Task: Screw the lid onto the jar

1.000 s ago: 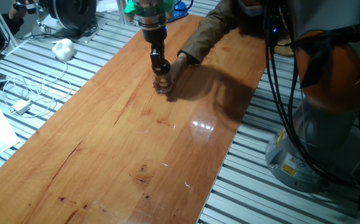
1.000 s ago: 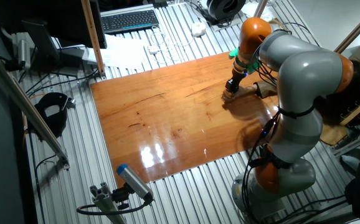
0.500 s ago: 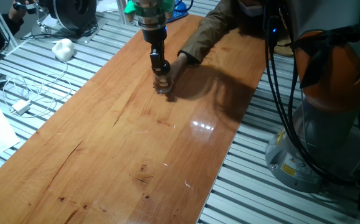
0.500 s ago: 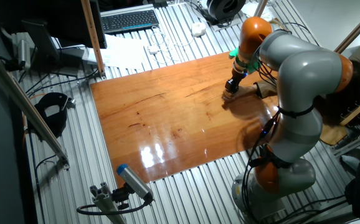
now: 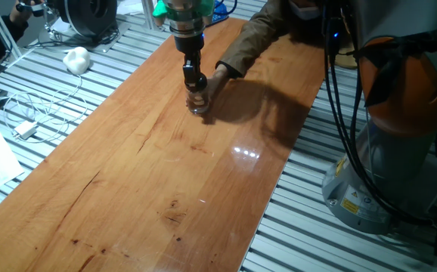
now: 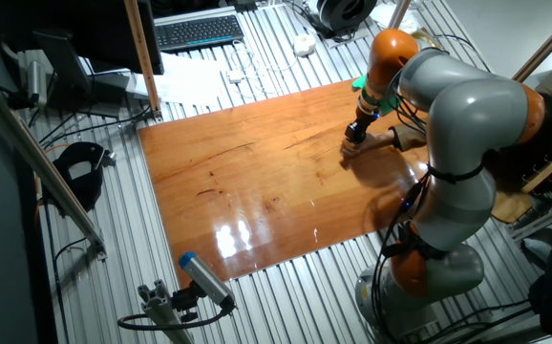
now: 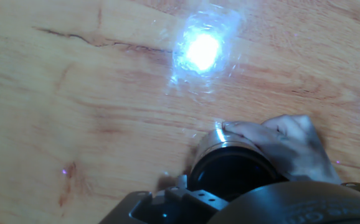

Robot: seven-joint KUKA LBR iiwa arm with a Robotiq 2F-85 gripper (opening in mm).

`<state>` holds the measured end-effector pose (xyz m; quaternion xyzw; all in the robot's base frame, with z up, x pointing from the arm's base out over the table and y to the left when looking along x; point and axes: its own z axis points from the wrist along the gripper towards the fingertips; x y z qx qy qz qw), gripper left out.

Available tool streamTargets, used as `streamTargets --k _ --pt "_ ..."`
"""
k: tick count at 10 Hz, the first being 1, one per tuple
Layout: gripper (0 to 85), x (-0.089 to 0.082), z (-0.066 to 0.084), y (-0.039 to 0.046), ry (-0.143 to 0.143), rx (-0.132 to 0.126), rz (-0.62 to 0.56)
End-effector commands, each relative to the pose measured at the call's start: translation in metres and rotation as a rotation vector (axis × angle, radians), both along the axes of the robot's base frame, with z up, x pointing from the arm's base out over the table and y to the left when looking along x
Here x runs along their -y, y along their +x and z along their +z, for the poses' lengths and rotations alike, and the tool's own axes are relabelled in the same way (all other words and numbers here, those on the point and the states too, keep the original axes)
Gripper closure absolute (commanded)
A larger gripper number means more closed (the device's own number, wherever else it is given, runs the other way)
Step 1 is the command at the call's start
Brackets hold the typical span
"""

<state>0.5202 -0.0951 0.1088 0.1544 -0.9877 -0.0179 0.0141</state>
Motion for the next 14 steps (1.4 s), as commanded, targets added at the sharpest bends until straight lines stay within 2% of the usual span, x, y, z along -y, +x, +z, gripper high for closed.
streamTargets --k 1,3,7,9,11,13,14 --pt "51.0 0.0003 0.0004 0.0005 -0.004 0.007 -0.033" --pt "51.0 0.0006 0.0002 0.0004 0.021 0.007 -0.108" --pt "51.0 0.0014 -0.0014 -0.0009 0.022 0.019 -0.124" --pt "51.0 0.0036 -0.0021 -0.0033 0.014 0.036 -0.199" --pt "51.0 0.0047 -0.0021 -0.0039 0.021 0.032 -0.242" --pt "51.0 0.0055 -0.0024 -0.0048 0.046 0.018 -0.395" --pt "51.0 0.0055 -0.0025 -0.0048 0.038 0.016 -0.458"
